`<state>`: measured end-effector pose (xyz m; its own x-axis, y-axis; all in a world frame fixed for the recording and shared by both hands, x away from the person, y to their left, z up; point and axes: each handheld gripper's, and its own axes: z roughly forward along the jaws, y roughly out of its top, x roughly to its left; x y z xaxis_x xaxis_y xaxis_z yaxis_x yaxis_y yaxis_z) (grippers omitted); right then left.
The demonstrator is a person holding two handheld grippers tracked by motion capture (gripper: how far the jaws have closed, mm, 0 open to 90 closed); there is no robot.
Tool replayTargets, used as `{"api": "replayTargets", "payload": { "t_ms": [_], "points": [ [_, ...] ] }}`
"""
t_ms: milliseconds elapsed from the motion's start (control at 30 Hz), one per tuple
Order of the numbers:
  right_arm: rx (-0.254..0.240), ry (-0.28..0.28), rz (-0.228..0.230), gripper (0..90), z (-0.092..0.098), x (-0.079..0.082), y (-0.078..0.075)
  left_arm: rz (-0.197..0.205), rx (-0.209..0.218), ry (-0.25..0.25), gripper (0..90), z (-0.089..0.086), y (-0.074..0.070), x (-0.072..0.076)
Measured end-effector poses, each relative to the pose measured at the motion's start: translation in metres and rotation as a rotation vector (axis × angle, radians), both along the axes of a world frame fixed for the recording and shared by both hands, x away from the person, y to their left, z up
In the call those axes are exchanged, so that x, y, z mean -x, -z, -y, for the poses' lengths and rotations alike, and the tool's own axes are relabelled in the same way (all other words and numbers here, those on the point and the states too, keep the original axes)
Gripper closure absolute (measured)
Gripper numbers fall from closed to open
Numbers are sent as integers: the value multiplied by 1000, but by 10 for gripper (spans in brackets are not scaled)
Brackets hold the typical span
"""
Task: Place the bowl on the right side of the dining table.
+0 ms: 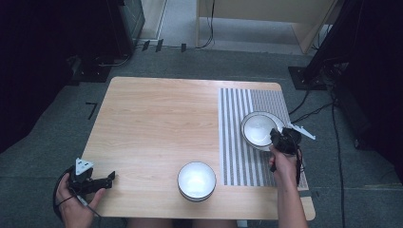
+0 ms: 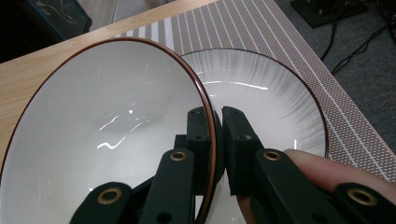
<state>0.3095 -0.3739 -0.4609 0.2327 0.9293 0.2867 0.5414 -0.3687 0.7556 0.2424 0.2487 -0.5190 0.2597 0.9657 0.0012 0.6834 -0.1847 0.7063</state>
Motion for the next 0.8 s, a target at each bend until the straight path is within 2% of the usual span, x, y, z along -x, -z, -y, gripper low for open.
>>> {"api": "replayTargets", "payload": {
  "t_ms": [667, 800],
  "points": [
    [-24, 65, -42, 833, 16, -15, 13, 0, 0, 0, 0, 0, 0, 0],
    [-44, 94, -57, 833, 17, -19, 17, 1, 0, 0, 0, 0, 0, 0]
  ]
}}
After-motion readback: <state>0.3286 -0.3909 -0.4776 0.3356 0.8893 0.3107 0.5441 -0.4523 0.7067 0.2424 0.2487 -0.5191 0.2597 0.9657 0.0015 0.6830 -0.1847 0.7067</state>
